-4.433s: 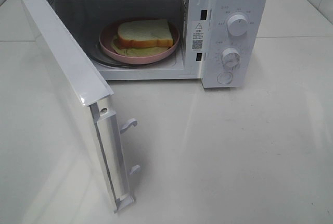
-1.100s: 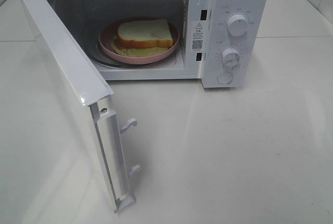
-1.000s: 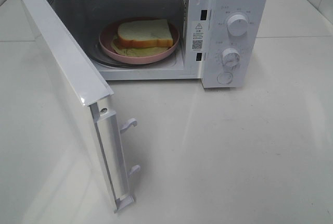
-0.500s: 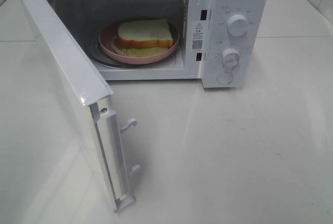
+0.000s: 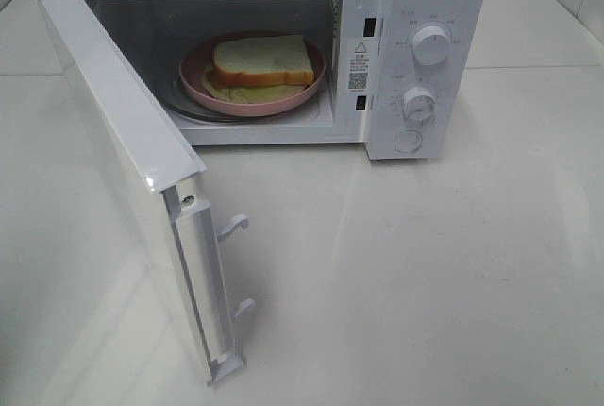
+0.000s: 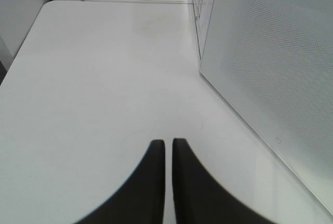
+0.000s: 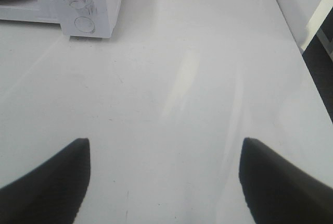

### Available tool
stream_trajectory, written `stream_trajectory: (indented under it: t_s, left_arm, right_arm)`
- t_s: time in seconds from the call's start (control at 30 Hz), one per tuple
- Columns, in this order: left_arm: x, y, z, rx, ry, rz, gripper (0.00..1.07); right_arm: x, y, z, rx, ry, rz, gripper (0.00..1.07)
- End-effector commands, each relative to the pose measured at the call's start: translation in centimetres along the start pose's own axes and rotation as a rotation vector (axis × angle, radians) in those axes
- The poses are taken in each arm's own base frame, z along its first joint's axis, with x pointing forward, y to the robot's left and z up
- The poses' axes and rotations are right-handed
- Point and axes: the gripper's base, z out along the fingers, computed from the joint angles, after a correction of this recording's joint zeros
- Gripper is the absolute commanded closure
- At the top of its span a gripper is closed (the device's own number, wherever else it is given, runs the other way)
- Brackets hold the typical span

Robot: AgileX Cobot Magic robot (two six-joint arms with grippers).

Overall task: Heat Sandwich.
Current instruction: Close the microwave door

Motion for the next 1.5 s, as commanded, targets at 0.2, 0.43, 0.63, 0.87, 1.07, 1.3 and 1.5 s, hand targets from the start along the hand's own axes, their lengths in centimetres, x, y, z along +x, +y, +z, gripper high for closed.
stream_trajectory:
  t_s: [0.2, 0.43, 0.63, 0.87, 1.07, 1.3, 1.5]
  left_arm:
    - [0.4, 0.3, 3.7, -0.015, -0.117, -0.01, 1.06]
    - [0.7, 0.6, 6.3, -0.034, -0.269, -0.003, 1.06]
    - [0.3, 0.6, 8.2, -0.033, -0.31, 0.022, 1.06]
    - [0.6, 0.0, 11.3, 0.045, -0.31, 0.037, 1.06]
    - [0.9, -1.1, 12.3, 0.165, -0.316, 0.061, 1.06]
    - [1.0, -1.6, 12.9, 0.229, -0.331, 0.067, 1.06]
    - [0.7, -2.9, 13.8, 0.286, -0.304, 0.105, 1.06]
  right_arm:
    - [0.2, 0.0, -0.3, 0.004, -0.03, -0.006, 0.31]
    - [0.2, 0.0, -0.3, 0.004, -0.03, -0.006, 0.31]
    - [0.2, 0.0, -0.3, 0.004, -0.03, -0.004, 0.31]
    - [0.2, 0.0, -0.3, 0.004, -0.03, -0.004, 0.31]
    - [0.2, 0.0, -0.3, 0.004, -0.03, -0.004, 0.31]
    - [0.2, 0.0, -0.3, 0.004, -0.03, -0.005, 0.31]
    - [0.2, 0.0, -0.3, 0.004, -0.03, -0.005, 0.31]
